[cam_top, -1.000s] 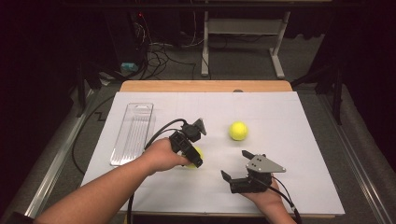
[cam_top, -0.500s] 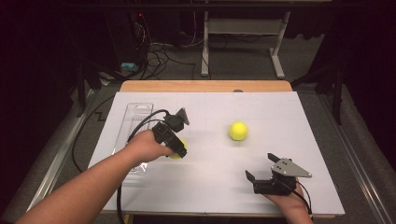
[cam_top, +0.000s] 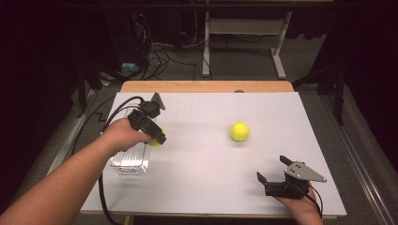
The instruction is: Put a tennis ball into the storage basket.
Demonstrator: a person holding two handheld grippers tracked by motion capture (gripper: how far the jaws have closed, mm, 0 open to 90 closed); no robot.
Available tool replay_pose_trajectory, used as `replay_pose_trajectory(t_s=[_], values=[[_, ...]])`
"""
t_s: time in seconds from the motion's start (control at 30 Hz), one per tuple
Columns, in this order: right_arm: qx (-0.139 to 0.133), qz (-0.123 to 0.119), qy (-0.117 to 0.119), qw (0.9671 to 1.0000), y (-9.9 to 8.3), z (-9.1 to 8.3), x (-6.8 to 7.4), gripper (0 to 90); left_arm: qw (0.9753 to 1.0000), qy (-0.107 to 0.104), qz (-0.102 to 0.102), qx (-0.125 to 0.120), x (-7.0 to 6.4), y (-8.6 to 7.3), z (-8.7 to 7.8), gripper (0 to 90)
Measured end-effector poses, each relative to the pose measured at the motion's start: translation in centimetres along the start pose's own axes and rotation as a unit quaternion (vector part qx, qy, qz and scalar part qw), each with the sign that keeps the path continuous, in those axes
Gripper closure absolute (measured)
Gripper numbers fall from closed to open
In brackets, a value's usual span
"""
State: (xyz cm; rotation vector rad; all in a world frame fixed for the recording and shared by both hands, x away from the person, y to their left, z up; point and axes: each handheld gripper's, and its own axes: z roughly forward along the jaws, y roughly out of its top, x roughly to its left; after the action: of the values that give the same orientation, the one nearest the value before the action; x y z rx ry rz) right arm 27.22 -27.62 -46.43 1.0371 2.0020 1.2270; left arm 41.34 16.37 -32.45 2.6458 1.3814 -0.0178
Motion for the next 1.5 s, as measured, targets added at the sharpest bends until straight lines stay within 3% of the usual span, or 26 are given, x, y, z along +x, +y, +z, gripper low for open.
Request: replay_pose_trajectory(t_s=[0.43,0.67,1.07,1.33,1.5], values=[[-0.014,0.002,-0.003,0.9999,0.4,-0.5,-0.1,0.0,0.9978,0.027,-0.060,0.005,4.8,-1.0,-0.5,26.3],[-0.016,0.004,-0.005,0.9999,0.4,-0.7,-0.3,0.0,0.9950,0.039,-0.091,0.010,7.1,-1.3,-0.5,26.3],[-0.016,0.003,-0.003,0.9999,0.5,-0.6,-0.2,0.0,0.9942,0.030,-0.102,0.012,8.1,-0.3,0.8,26.2],[-0.014,0.005,-0.003,0.9999,0.4,-0.6,-0.2,0.0,0.9943,0.028,-0.100,0.022,8.3,0.4,3.2,26.1],[-0.013,0.006,-0.003,0.9999,0.4,-0.5,-0.1,0.0,0.9941,0.026,-0.103,0.023,8.4,0.7,3.9,26.0]])
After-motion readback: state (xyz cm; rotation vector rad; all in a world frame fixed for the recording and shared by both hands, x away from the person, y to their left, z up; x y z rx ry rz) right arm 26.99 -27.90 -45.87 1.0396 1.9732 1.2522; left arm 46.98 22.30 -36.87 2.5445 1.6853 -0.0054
